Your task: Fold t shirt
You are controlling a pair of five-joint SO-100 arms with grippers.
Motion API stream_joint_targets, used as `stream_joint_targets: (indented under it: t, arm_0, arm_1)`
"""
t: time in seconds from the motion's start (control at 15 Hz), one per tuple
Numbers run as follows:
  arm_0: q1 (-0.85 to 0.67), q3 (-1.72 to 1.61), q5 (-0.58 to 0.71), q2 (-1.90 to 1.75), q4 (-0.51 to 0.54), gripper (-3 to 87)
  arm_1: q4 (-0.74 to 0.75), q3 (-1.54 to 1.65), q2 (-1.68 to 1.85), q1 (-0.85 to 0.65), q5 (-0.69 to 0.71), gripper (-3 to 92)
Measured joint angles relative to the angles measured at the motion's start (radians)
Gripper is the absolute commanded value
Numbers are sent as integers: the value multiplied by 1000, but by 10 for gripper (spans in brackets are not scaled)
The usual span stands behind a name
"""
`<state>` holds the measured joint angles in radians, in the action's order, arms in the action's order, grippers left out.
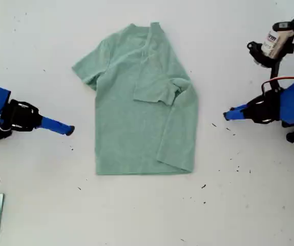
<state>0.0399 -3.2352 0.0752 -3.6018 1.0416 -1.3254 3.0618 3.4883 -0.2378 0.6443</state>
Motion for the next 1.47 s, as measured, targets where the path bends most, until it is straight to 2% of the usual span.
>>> stream_joint_targets:
  t: [0.07, 0.13, 0.2, 0.27, 0.4, 0.73, 0.87, 0.93, 1.07, 1.13, 1.2, 1.4, 1.47]
  arm_0:
    - [0, 0, -9, 0, 0, -1]
    - [2, 0, -63, 0, 0, -1]
    - [0, 0, -80, 0, 0, -1]
    - [0, 0, -86, 0, 0, -1]
    - [6, 0, -95, 0, 0, -1]
    - [6, 92, -179, 44, -9, -3]
    - [8, 333, -181, 351, 8, -3]
    - [-6, 535, -133, 580, 91, -3]
    - [-155, 965, 32, 1014, 342, -3]
    - [-242, 1115, 129, 1155, 394, 45]
    - [-334, 1187, 233, 1235, 420, 202]
    - [-554, 1321, 426, 1465, 423, 314]
    - [-583, 1348, 462, 1514, 414, 297]
  arm_1:
    - [0, 0, 0, 2, -6, 25]
    - [0, 0, 0, 29, -120, 25]
    - [0, 0, 0, 35, -325, 25]
    - [0, 0, 0, 29, -462, 25]
    - [0, 0, 0, 41, -509, 25]
    - [0, 0, 0, 44, -523, 25]
    - [0, 0, 0, 48, -532, 25]
    - [0, 0, 0, 57, -535, 25]
    - [0, 0, 0, 66, -541, 25]
    - [0, 0, 0, 72, -545, 25]
    - [0, 0, 0, 77, -545, 25]
    - [0, 0, 0, 81, -548, 25]
    - [0, 0, 0, 81, -548, 25]
